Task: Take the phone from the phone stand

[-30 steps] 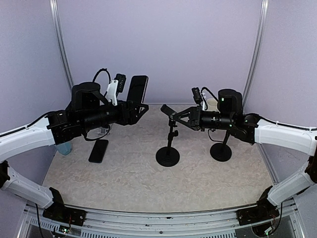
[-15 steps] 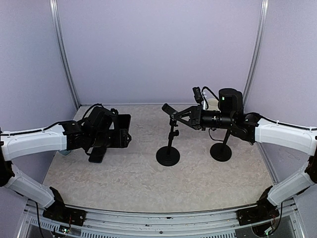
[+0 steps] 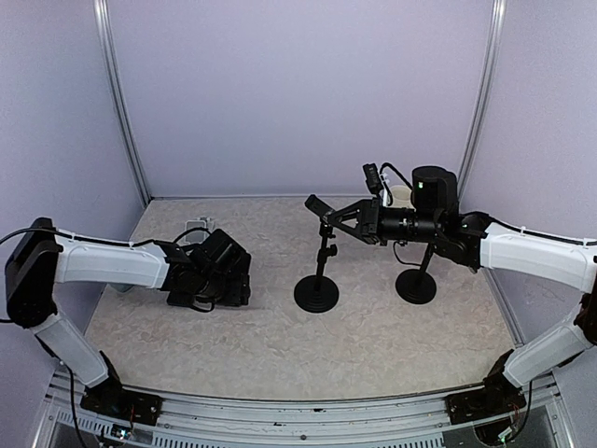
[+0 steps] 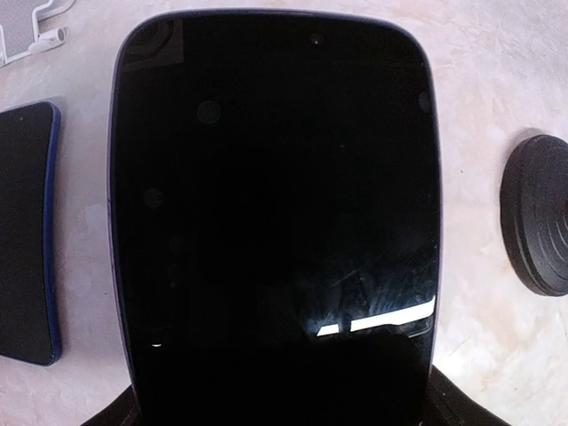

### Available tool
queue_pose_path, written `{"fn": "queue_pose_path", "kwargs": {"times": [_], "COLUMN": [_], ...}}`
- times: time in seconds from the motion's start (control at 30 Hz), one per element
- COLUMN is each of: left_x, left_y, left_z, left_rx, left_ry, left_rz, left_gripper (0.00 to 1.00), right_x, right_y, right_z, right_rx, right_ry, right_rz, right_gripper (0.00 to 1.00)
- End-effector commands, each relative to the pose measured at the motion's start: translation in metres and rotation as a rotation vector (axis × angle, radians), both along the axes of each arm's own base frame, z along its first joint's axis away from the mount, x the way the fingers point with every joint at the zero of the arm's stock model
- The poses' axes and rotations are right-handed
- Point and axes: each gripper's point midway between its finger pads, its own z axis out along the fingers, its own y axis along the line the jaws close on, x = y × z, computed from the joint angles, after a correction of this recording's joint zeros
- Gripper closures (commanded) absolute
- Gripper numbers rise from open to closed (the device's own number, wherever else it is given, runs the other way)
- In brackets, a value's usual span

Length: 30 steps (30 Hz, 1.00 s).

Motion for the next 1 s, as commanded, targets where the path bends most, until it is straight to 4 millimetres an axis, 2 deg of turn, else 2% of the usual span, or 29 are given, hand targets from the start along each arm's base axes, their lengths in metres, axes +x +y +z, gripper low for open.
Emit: {"fn": "queue_pose_path", "kwargs": {"times": [0.0, 0.27, 0.8, 0.97], "left_x": [0.019, 0.021, 0.033, 0.034], "left_y": [-0.022, -0.027, -0.030, -0.030], "left_z": [0.014, -0.010, -0.030, -0.036], "left_rx": [-0.034, -0.005, 0.015, 0.024], "left_ry": [-0.073, -0.044, -0.051, -0.045], "left_rz": [0.022, 0.032, 0.043, 0.044], "left_gripper": [0.69, 0.65, 0.58, 0.53], "right_x": [0.013, 0.013, 0.013, 0.013], "right_y": [-0.015, -0.016, -0.017, -0.017], "right_z": [-0.022, -0.024, -0.024, -0.025], "right_rx": [-0.073, -0.075, -0.069, -0.071], "right_ry": [0.019, 0.022, 0.023, 0.025], "right_rz": [-0.071, -0.073, -0.074, -0.075], "right_gripper": [1.00, 1.00, 1.00, 1.00]}}
